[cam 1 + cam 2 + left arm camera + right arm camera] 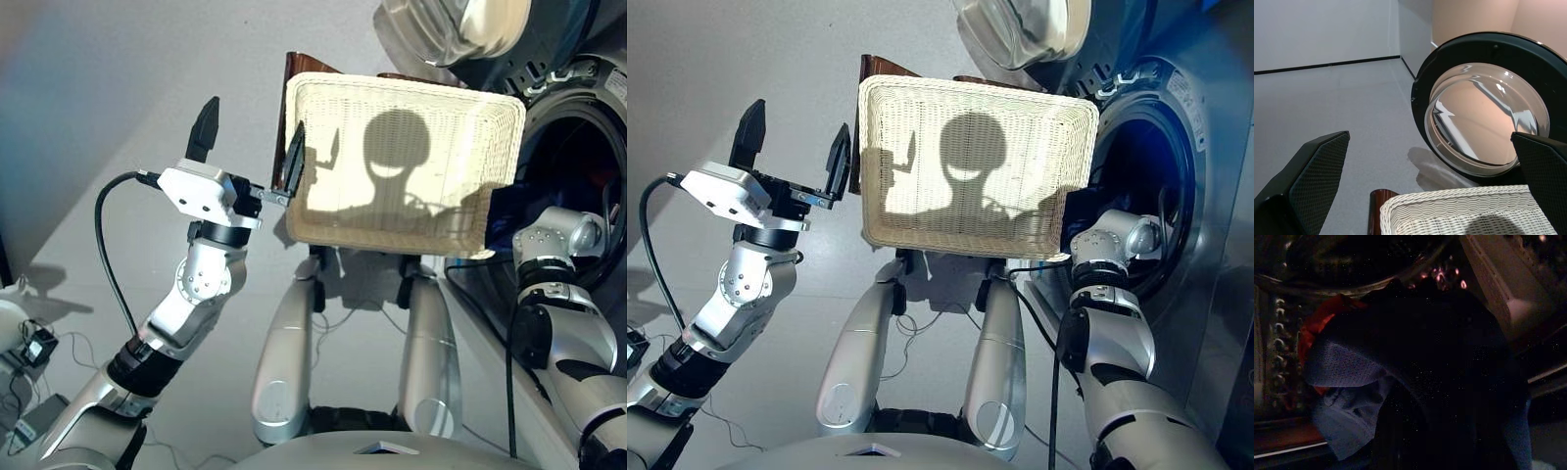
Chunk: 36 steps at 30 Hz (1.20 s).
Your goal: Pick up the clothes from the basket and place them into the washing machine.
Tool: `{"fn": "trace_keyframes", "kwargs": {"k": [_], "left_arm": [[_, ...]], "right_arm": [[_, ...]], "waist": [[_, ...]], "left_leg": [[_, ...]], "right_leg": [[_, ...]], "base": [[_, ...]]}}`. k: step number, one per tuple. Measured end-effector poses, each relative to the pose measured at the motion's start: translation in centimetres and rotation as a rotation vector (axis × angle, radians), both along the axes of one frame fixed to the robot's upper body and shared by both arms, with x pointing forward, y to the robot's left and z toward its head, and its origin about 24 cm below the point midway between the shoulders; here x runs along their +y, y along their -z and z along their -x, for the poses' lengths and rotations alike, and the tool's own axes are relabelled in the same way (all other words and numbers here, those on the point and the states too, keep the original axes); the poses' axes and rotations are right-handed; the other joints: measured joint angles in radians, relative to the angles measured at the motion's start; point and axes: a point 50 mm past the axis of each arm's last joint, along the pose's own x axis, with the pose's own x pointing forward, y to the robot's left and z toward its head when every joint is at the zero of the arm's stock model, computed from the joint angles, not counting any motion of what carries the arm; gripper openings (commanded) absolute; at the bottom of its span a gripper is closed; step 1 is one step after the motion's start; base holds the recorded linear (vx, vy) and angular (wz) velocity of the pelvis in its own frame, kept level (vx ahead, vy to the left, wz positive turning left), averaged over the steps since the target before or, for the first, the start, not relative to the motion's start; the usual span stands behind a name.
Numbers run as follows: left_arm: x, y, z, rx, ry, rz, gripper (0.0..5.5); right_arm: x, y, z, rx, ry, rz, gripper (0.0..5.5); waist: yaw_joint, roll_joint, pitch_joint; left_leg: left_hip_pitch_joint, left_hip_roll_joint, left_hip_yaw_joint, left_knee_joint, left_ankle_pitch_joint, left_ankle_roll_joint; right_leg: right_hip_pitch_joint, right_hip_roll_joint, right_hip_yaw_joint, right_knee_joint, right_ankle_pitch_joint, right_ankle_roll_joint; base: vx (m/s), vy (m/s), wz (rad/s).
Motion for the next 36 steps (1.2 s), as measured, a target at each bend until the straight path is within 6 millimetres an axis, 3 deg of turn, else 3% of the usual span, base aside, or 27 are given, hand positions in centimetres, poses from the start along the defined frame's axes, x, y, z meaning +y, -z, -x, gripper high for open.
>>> {"fn": "trace_keyframes", "kwargs": {"k": [1,2,16,23,31,36], "left_arm": [[0.0,0.0,0.1,-0.002,0.002,-0.001,5.5],[0.0,-0.1,0.1,-0.004,0.004,0.0,5.5],[-0.3,0.1,0.2,0.017,0.047,0.021,5.5],[-0.6,0.3,0.2,0.027,0.075,0.046,5.5],[-0.1,1.1,0.2,0.058,0.05,0.078,5.5],[0.2,2.3,-0.6,0.108,0.039,0.045,5.5]], "right_arm": [[0.0,0.0,0.0,0.001,0.0,0.001,3.26],[0.0,0.0,0.0,0.001,0.0,0.002,5.5],[0.1,-0.3,-0.6,-0.186,-0.113,0.109,5.5],[2.1,-0.1,-0.9,-0.257,-0.233,0.211,5.5],[6.3,1.3,-0.8,-0.26,-0.557,0.397,5.5],[7.7,3.9,0.1,-0.052,-0.852,0.58,5.5]], "waist": [[0.0,0.0,0.0],[0.0,0.0,0.0],[-0.001,0.0,0.0],[-0.022,0.0,0.0],[-0.058,0.0,0.0],[-0.06,-0.001,0.0]], "left_leg": [[0.0,0.0,0.0,0.0,0.0,0.0],[0.0,0.0,0.0,0.0,0.0,0.0],[-0.003,0.0,0.001,0.021,-0.005,0.004],[-0.003,0.002,0.004,0.031,-0.007,0.004],[0.006,0.02,0.014,0.032,-0.012,-0.003],[0.041,0.031,0.022,0.03,-0.018,-0.013]], "right_leg": [[0.0,0.0,0.001,0.0,0.0,0.0],[0.0,-0.001,0.001,0.0,0.0,0.001],[0.003,0.0,0.005,0.007,0.003,0.002],[0.003,0.002,0.009,0.015,0.003,0.001],[0.002,0.015,0.017,0.018,0.003,-0.008],[0.032,0.032,0.016,0.018,0.0,-0.016]], "base": [[0.0,0.0,0.0],[0.0,0.0,0.0],[0.0,0.0,0.0],[0.0,0.0,0.0],[0.0,0.0,0.0],[0.0,0.0,0.0]]}}
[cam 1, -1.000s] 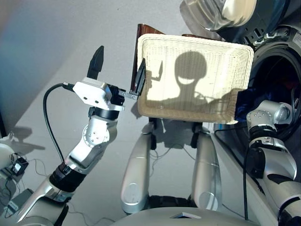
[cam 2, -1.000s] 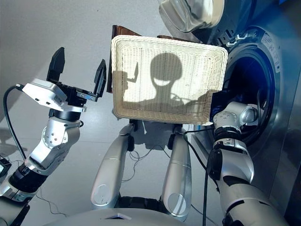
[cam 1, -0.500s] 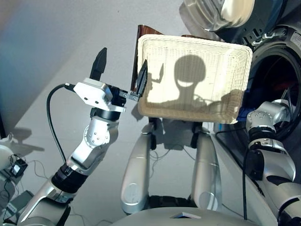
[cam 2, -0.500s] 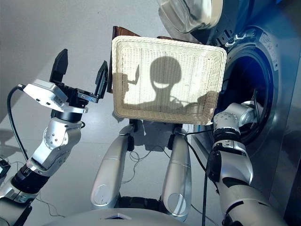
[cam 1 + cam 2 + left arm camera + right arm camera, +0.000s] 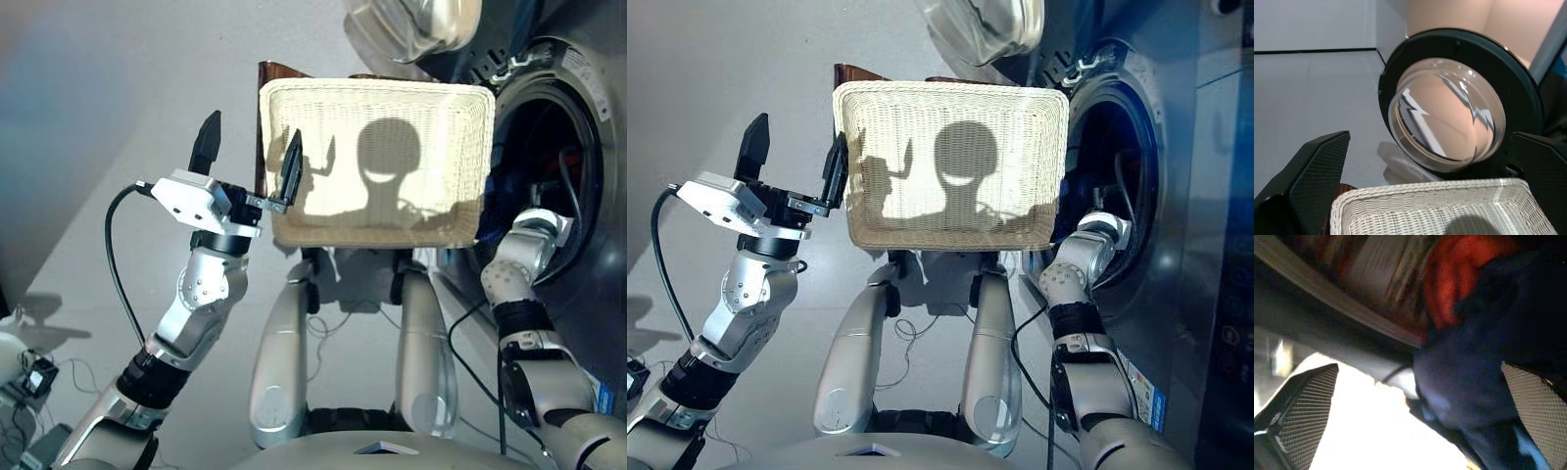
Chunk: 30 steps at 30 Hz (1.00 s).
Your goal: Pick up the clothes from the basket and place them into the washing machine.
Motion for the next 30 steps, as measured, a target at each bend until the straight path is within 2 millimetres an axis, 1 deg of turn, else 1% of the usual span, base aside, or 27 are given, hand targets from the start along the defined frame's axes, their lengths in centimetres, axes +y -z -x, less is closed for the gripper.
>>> {"fn": "trace_keyframes", "kwargs": {"k": [2,4,5,6,7,8,9,10,11,12,13,14,15,16,17,18,20,21,22,23,25,26,28,29,30], "left_arm": [[0.0,0.4,-0.2,0.015,0.007,-0.014,5.5],[0.1,1.4,-0.4,0.056,0.008,-0.025,5.5],[0.1,2.1,-0.6,0.084,0.01,-0.021,5.5],[0.1,3.0,-0.7,0.131,0.009,-0.004,5.5],[0.0,3.9,-0.8,0.17,0.014,0.0,5.5],[0.1,5.0,-0.9,0.215,0.021,0.005,5.5],[0.2,6.3,-1.1,0.271,0.024,0.003,5.5],[0.3,7.8,-1.3,0.341,0.026,0.003,5.5],[0.4,8.8,-1.5,0.394,0.033,-0.007,5.5],[0.8,10.1,-1.4,0.444,0.036,-0.019,5.5],[0.9,11.6,-1.8,0.51,0.036,-0.034,5.5],[1.2,13.1,-1.8,0.583,0.025,-0.05,5.5],[1.7,14.3,-1.7,0.63,0.016,-0.072,5.5],[2.3,16.0,-1.3,0.705,-0.001,-0.089,5.5],[2.8,17.1,-1.0,0.759,-0.023,-0.095,5.5],[3.3,18.4,-0.3,0.81,-0.043,-0.105,5.5],[4.4,21.1,1.5,0.934,-0.09,-0.11,5.5],[4.7,22.2,2.5,0.985,-0.107,-0.12,5.5],[4.9,23.2,3.5,1.031,-0.122,-0.132,5.5],[5.1,24.0,4.4,1.066,-0.126,-0.145,5.5],[5.7,25.8,6.0,1.161,-0.158,-0.163,5.5],[6.2,27.0,7.3,1.234,-0.188,-0.166,5.5],[7.2,28.4,9.4,1.334,-0.23,-0.179,5.5],[7.7,29.2,10.4,1.391,-0.26,-0.183,5.5],[8.3,30.0,11.7,1.457,-0.29,-0.198,5.5]], "right_arm": [[0.1,0.7,0.2,0.073,-0.067,0.092,5.5],[0.1,1.8,0.3,0.165,-0.128,0.173,5.5],[0.1,2.3,0.4,0.218,-0.162,0.241,5.5],[0.9,3.3,0.9,0.273,-0.233,0.34,5.5],[1.2,4.0,1.3,0.311,-0.279,0.406,5.5],[1.5,4.9,1.9,0.359,-0.332,0.486,5.5],[2.1,5.7,2.4,0.398,-0.411,0.605,5.5],[3.1,6.6,3.1,0.419,-0.499,0.703,5.5],[4.1,7.3,3.6,0.433,-0.574,0.771,5.5],[4.5,8.1,4.1,0.452,-0.621,0.812,5.5],[4.9,8.8,4.3,0.481,-0.66,0.842,5.5],[5.1,9.6,4.6,0.514,-0.689,0.85,5.5],[5.0,10.3,5.1,0.546,-0.712,0.857,5.5],[5.1,11.0,5.4,0.58,-0.739,0.866,5.5],[5.0,11.7,6.1,0.616,-0.764,0.867,5.5],[4.9,12.4,6.8,0.649,-0.782,0.872,5.5],[4.6,14.1,8.8,0.728,-0.808,0.846,5.5],[4.2,15.3,10.2,0.784,-0.804,0.812,5.5],[4.1,16.2,11.2,0.833,-0.798,0.771,5.5],[3.6,17.1,12.7,0.893,-0.794,0.734,5.5],[2.8,18.9,15.2,1.006,-0.741,0.619,5.5],[2.4,19.7,16.8,1.065,-0.702,0.551,5.5],[2.2,20.4,18.4,1.108,-0.685,0.484,5.5],[2.2,20.8,19.3,1.135,-0.677,0.451,5.5],[2.2,21.1,20.0,1.155,-0.678,0.433,5.5]], "waist": [[0.001,0.0,0.0],[0.001,0.0,0.0],[0.002,0.0,0.0],[0.002,-0.001,0.0],[0.001,-0.001,0.0],[0.002,-0.002,0.0],[0.001,-0.002,0.0],[0.001,-0.005,-0.001],[0.002,-0.012,-0.004],[0.006,-0.018,-0.007],[0.005,-0.018,-0.007],[0.006,-0.019,-0.007],[0.006,-0.024,-0.009],[0.005,-0.024,-0.01],[0.007,-0.027,-0.012],[0.006,-0.031,-0.02],[0.006,-0.038,-0.059],[0.001,-0.041,-0.081],[0.004,-0.044,-0.111],[0.001,-0.05,-0.14],[-0.002,-0.054,-0.193],[0.0,-0.054,-0.232],[-0.003,-0.06,-0.289],[-0.011,-0.06,-0.308],[-0.023,-0.061,-0.324]], "left_leg": [[0.016,0.004,0.0,-0.001,-0.001,-0.002],[0.045,0.007,0.0,-0.006,-0.001,-0.006],[0.067,0.01,0.0,-0.018,0.0,-0.007],[0.095,0.012,0.0,-0.031,0.002,-0.008],[0.121,0.014,-0.002,-0.039,0.003,-0.009],[0.152,0.015,-0.01,-0.054,0.003,-0.011],[0.19,0.015,-0.019,-0.072,0.006,-0.011],[0.23,0.015,-0.024,-0.085,0.008,-0.015],[0.263,0.016,-0.028,-0.095,0.007,-0.016],[0.284,0.016,-0.031,-0.107,0.007,-0.015],[0.317,0.014,-0.037,-0.123,0.014,-0.013],[0.343,0.014,-0.044,-0.13,0.015,-0.015],[0.365,0.013,-0.049,-0.146,0.01,-0.015],[0.393,0.014,-0.051,-0.162,0.018,-0.015],[0.416,0.015,-0.05,-0.174,0.019,-0.013],[0.437,0.016,-0.051,-0.187,0.017,-0.016],[0.468,0.016,-0.045,-0.218,0.022,-0.01],[0.488,0.018,-0.041,-0.234,0.024,-0.008],[0.507,0.019,-0.036,-0.25,0.025,-0.008],[0.519,0.019,-0.028,-0.263,0.024,-0.008],[0.565,0.019,-0.021,-0.302,0.026,-0.006],[0.588,0.018,-0.015,-0.324,0.026,-0.004],[0.612,0.015,0.005,-0.349,0.025,-0.001],[0.625,0.014,0.007,-0.361,0.026,0.0],[0.638,0.013,0.007,-0.363,0.023,0.001]], "right_leg": [[0.014,0.004,-0.001,0.001,-0.001,-0.002],[0.039,0.006,-0.003,0.001,-0.004,-0.006],[0.059,0.007,-0.005,-0.004,-0.005,-0.006],[0.085,0.007,-0.007,-0.009,-0.008,-0.006],[0.114,0.008,-0.016,-0.017,-0.011,-0.007],[0.147,0.008,-0.025,-0.027,-0.018,-0.003],[0.187,0.009,-0.033,-0.04,-0.023,0.001],[0.232,0.009,-0.039,-0.054,-0.027,0.0],[0.266,0.008,-0.051,-0.064,-0.032,0.001],[0.289,0.006,-0.057,-0.072,-0.034,0.001],[0.325,0.004,-0.062,-0.085,-0.034,0.002],[0.359,0.004,-0.071,-0.098,-0.035,0.004],[0.378,0.003,-0.073,-0.108,-0.035,0.005],[0.412,0.005,-0.081,-0.128,-0.03,0.007],[0.437,0.005,-0.083,-0.142,-0.029,0.009],[0.457,0.006,-0.083,-0.156,-0.028,0.01],[0.489,0.01,-0.084,-0.193,-0.02,0.015],[0.513,0.013,-0.085,-0.22,-0.013,0.017],[0.535,0.017,-0.085,-0.248,-0.003,0.016],[0.549,0.018,-0.083,-0.271,0.006,0.017],[0.606,0.021,-0.083,-0.338,0.026,0.024],[0.633,0.022,-0.082,-0.369,0.034,0.03],[0.652,0.023,-0.075,-0.409,0.044,0.036],[0.672,0.023,-0.075,-0.433,0.054,0.039],[0.698,0.023,-0.078,-0.459,0.062,0.042]], "base": [[0.0,0.0,0.0],[0.0,0.0,0.0],[0.0,0.0,0.0],[0.06,-0.02,0.014],[0.1,-0.032,0.066],[0.112,-0.022,0.109],[0.057,-0.013,0.134],[0.064,-0.008,0.148],[0.0,0.0,0.0],[0.0,0.0,0.0],[0.086,0.03,0.172],[0.093,0.023,0.151],[0.138,0.026,0.115],[0.084,0.018,0.057],[0.088,0.022,0.034],[0.071,0.025,-0.03],[0.062,0.019,-0.069],[0.075,0.024,-0.094],[0.095,0.029,-0.124],[0.132,0.044,-0.122],[0.104,0.045,-0.109],[0.072,0.03,-0.163],[0.094,0.021,-0.205],[0.119,0.016,-0.087],[0.082,0.005,-0.011]]}}
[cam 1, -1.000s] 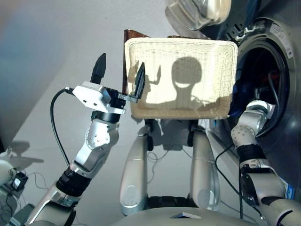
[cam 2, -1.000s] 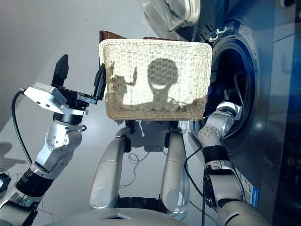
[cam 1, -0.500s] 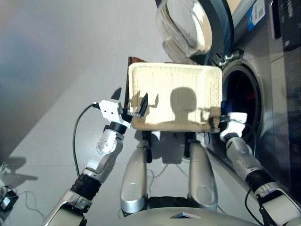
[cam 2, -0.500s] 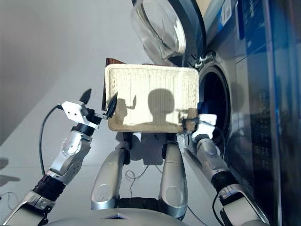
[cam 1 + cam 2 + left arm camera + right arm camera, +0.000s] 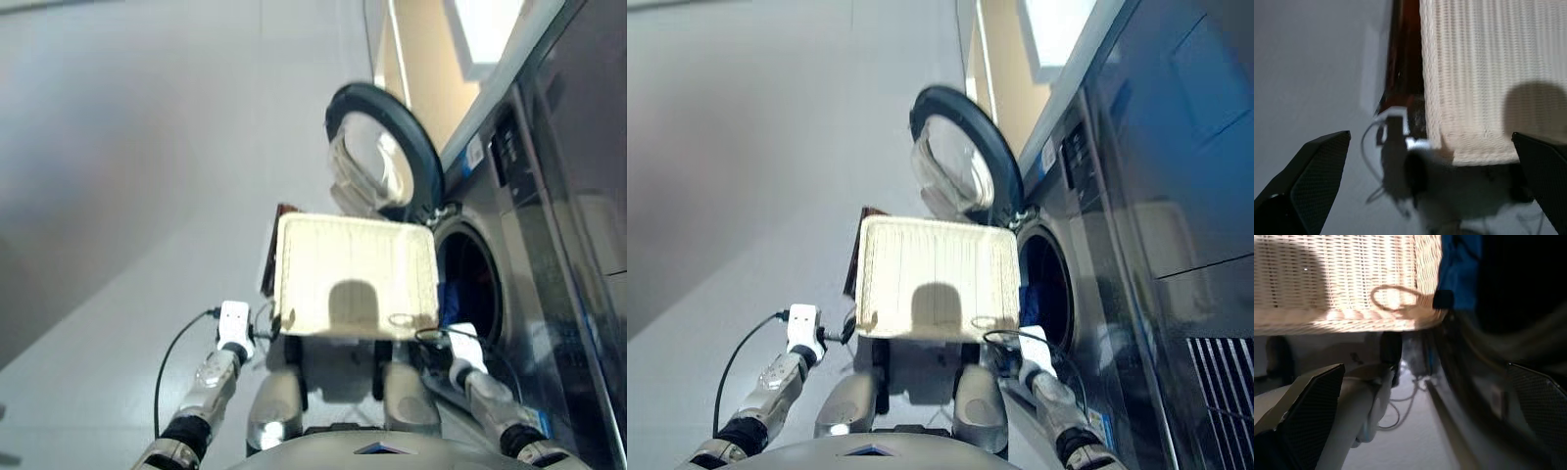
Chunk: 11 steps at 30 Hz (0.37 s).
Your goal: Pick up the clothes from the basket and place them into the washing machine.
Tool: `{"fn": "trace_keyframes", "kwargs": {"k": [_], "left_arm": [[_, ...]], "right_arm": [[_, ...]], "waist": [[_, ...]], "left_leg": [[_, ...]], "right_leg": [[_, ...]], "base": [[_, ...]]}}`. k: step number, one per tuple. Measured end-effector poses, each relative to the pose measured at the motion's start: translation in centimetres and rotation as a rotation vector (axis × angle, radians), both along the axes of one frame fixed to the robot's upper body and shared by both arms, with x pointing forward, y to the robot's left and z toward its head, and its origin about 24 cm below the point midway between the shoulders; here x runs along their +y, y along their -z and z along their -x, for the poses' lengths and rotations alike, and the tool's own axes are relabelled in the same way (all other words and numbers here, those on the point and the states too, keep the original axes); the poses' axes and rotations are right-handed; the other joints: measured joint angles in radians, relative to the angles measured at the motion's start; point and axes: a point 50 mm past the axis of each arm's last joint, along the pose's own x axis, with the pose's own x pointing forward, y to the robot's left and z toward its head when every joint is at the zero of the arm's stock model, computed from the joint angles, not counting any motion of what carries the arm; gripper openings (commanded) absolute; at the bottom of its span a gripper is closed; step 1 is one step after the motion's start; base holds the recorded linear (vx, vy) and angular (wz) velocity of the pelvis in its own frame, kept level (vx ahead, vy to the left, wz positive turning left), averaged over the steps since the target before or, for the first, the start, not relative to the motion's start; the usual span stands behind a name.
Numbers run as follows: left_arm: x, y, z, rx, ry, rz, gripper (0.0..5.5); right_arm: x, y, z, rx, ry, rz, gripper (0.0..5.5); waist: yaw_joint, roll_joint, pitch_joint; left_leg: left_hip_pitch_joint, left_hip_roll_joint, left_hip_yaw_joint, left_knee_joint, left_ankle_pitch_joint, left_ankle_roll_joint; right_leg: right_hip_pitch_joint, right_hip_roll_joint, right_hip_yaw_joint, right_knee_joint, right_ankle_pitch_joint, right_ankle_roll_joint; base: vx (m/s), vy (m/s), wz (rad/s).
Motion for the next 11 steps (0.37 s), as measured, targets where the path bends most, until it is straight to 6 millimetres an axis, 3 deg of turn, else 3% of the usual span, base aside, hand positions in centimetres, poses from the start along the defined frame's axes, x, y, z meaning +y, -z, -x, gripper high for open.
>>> {"fn": "trace_keyframes", "kwargs": {"k": [3,6,11], "left_arm": [[1.0,1.7,3.8,0.173,-0.027,-0.054,5.5],[0.8,2.5,6.2,0.272,-0.046,-0.058,5.5],[0.2,2.8,7.1,0.304,-0.049,-0.051,5.5]], "right_arm": [[0.0,0.8,2.4,0.072,0.023,-0.007,5.5],[0.1,1.2,3.5,0.114,0.067,-0.021,5.5],[0.2,1.3,3.9,0.132,0.075,-0.021,5.5]], "waist": [[-0.001,0.001,-0.059],[-0.001,0.001,-0.096],[0.001,0.0,-0.14]], "left_leg": [[0.029,0.001,0.003,0.0,-0.017,-0.002],[0.044,0.001,0.006,0.0,-0.024,-0.004],[0.062,0.001,0.013,-0.005,-0.031,-0.005]], "right_leg": [[0.039,0.002,-0.001,-0.042,0.006,-0.001],[0.061,0.004,0.0,-0.057,0.009,-0.001],[0.081,0.004,0.003,-0.069,0.01,0.006]], "base": [[0.043,-0.004,-0.008],[0.019,0.001,-0.008],[0.0,0.0,0.0]]}}
